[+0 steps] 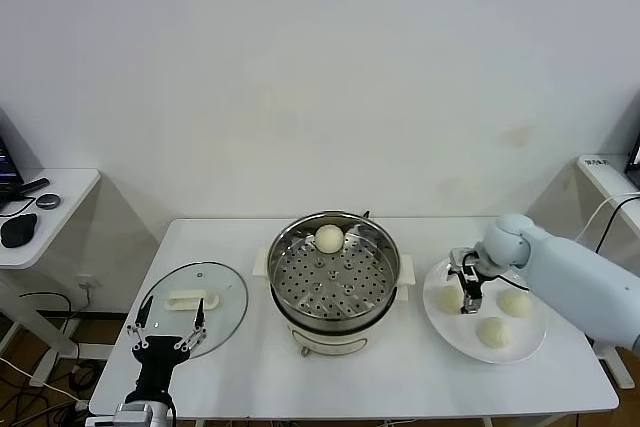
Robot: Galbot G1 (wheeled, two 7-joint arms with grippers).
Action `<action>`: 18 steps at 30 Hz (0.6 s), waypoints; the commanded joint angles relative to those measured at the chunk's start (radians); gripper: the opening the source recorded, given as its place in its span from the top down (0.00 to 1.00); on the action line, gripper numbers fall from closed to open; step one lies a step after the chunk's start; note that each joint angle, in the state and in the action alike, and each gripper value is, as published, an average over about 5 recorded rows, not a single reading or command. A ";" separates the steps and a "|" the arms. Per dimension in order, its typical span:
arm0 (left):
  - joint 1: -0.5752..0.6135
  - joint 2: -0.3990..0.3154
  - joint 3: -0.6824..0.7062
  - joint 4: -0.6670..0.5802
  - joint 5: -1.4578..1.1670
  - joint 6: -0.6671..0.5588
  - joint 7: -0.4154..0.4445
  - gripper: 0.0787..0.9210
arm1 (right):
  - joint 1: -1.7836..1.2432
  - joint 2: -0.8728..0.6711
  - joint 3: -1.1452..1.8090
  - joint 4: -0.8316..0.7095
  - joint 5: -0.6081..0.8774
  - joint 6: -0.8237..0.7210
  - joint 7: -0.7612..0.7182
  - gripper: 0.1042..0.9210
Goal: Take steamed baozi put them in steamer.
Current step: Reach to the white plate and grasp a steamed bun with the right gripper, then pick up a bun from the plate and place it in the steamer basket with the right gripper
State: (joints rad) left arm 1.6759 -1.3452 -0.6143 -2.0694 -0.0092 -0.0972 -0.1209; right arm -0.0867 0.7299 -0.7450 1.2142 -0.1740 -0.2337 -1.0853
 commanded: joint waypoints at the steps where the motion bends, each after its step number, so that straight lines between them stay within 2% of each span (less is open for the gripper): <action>1: 0.001 0.000 -0.001 -0.001 0.000 -0.001 0.000 0.12 | -0.029 0.039 0.026 -0.040 -0.020 -0.007 0.004 0.18; 11: 0.002 0.000 -0.004 -0.002 0.000 -0.002 0.000 0.12 | -0.016 0.029 0.034 -0.027 -0.029 -0.017 -0.004 0.44; 14: 0.002 0.000 -0.003 -0.004 0.000 -0.002 0.000 0.12 | 0.027 -0.001 0.007 0.005 0.004 -0.024 -0.010 0.52; 18: 0.001 0.000 0.003 -0.006 0.000 -0.001 0.001 0.12 | 0.133 -0.070 -0.056 0.080 0.081 -0.043 -0.027 0.57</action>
State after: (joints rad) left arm 1.6767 -1.3456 -0.6130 -2.0753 -0.0095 -0.0987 -0.1200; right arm -0.0668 0.7272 -0.7389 1.2190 -0.1709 -0.2616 -1.0991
